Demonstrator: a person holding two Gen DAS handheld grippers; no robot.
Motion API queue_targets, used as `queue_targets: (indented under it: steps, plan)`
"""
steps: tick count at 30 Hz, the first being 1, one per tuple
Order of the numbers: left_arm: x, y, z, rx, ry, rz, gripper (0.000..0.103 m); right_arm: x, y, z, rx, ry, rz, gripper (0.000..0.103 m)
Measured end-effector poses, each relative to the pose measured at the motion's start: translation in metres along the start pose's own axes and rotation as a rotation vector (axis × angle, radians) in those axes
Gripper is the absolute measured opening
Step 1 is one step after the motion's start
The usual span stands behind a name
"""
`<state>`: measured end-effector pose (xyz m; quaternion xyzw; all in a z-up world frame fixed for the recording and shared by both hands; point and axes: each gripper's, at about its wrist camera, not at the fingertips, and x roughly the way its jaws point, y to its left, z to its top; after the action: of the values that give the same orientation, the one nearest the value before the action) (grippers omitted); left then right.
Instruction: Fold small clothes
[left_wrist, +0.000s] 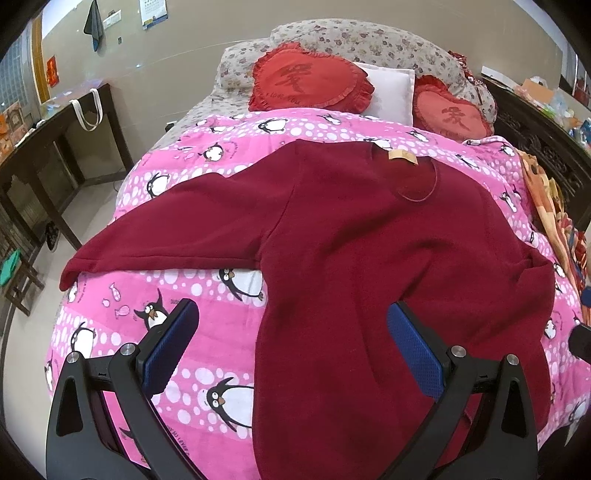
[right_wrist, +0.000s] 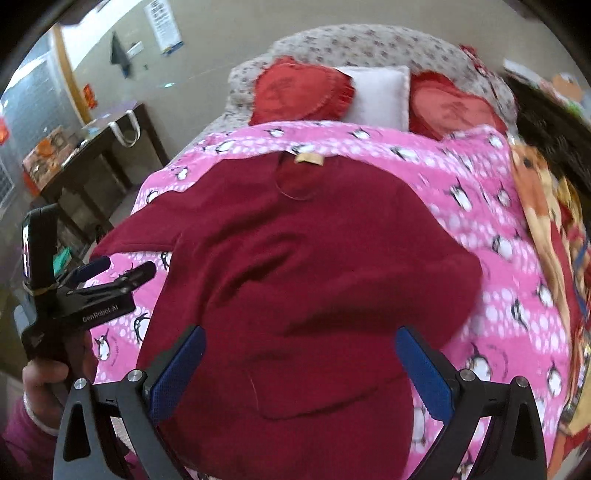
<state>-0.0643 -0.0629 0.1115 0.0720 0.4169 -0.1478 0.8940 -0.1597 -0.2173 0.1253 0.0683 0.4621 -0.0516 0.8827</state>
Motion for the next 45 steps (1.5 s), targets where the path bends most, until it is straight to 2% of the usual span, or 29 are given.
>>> queue_targets:
  steps: [10,18,26,32,42,45]
  plan:
    - [0.021,0.009,0.005,-0.026,0.027,0.026,0.102,0.054,0.003,0.031,0.036,-0.004,-0.02,0.102]
    - [0.048,0.034,0.014,-0.098,0.054,0.042,0.102,0.103,0.018,0.038,-0.027,0.027,-0.036,0.102]
    - [0.068,0.05,0.021,-0.137,0.072,0.063,0.102,0.132,0.026,0.045,-0.04,0.032,-0.051,0.102]
    - [0.077,0.064,0.024,-0.168,0.083,0.049,0.102,0.146,0.028,0.049,-0.048,0.038,-0.069,0.102]
    - [0.083,0.116,0.026,-0.253,0.083,0.111,0.102,0.155,0.032,0.052,-0.029,0.051,-0.027,0.102]
    - [0.079,0.15,0.027,-0.334,0.073,0.108,0.102,0.157,0.036,0.052,-0.037,0.056,-0.025,0.102]
